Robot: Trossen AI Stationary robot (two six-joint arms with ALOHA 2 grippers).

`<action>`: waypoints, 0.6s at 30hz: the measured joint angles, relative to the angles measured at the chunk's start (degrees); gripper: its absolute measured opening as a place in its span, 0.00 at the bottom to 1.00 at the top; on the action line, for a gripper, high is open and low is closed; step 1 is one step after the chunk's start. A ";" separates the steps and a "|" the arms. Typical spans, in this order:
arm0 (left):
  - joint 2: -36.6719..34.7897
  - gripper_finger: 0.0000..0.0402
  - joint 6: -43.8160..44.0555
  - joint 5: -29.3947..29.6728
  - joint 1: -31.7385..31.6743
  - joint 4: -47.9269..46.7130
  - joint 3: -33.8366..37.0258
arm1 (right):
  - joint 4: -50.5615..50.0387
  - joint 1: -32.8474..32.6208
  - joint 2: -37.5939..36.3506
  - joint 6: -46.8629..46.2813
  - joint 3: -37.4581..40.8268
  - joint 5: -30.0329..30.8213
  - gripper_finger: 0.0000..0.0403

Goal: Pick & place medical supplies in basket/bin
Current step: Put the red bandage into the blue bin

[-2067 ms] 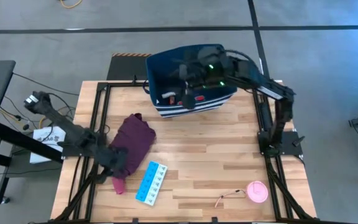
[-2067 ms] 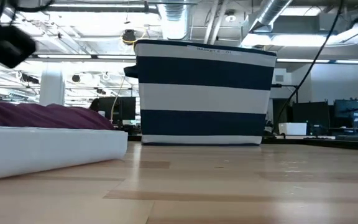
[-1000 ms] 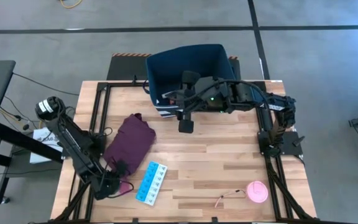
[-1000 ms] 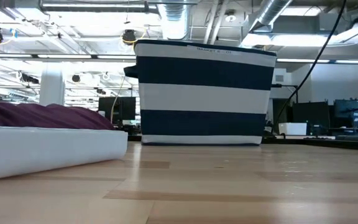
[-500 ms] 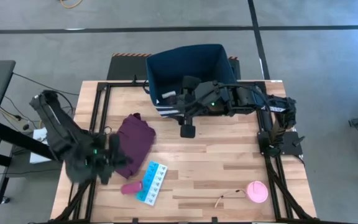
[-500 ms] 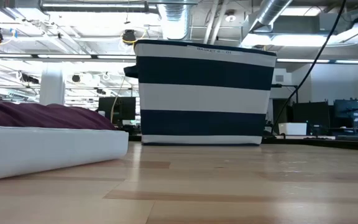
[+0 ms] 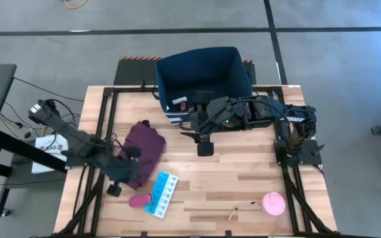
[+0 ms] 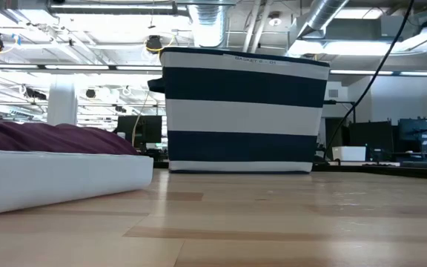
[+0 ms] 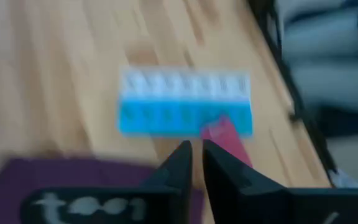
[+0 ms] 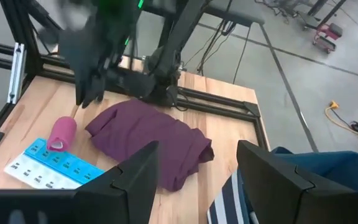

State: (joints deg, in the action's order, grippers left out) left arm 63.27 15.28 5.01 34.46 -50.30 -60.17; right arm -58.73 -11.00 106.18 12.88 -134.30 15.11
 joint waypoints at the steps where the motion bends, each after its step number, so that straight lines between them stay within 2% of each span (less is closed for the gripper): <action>1: 0.96 0.09 0.68 -1.85 0.25 -0.62 1.21 | -0.04 0.01 0.01 -0.04 0.00 0.00 0.52; 6: 5.29 0.18 1.67 -4.03 0.83 2.67 6.37 | -0.93 0.63 -0.01 -2.61 0.16 -0.05 0.52; 12: 10.12 0.29 9.53 -13.84 0.85 9.00 8.99 | -2.50 1.14 -0.01 -5.13 0.59 -0.15 0.52; 18: 15.66 0.40 11.91 -14.57 1.61 11.28 9.04 | -2.61 1.36 0.01 -6.00 0.59 -0.21 0.52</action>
State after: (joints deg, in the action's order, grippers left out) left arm 78.93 27.19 -9.56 36.07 -39.02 -51.13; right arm -61.34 -9.64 106.19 6.88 -133.71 14.90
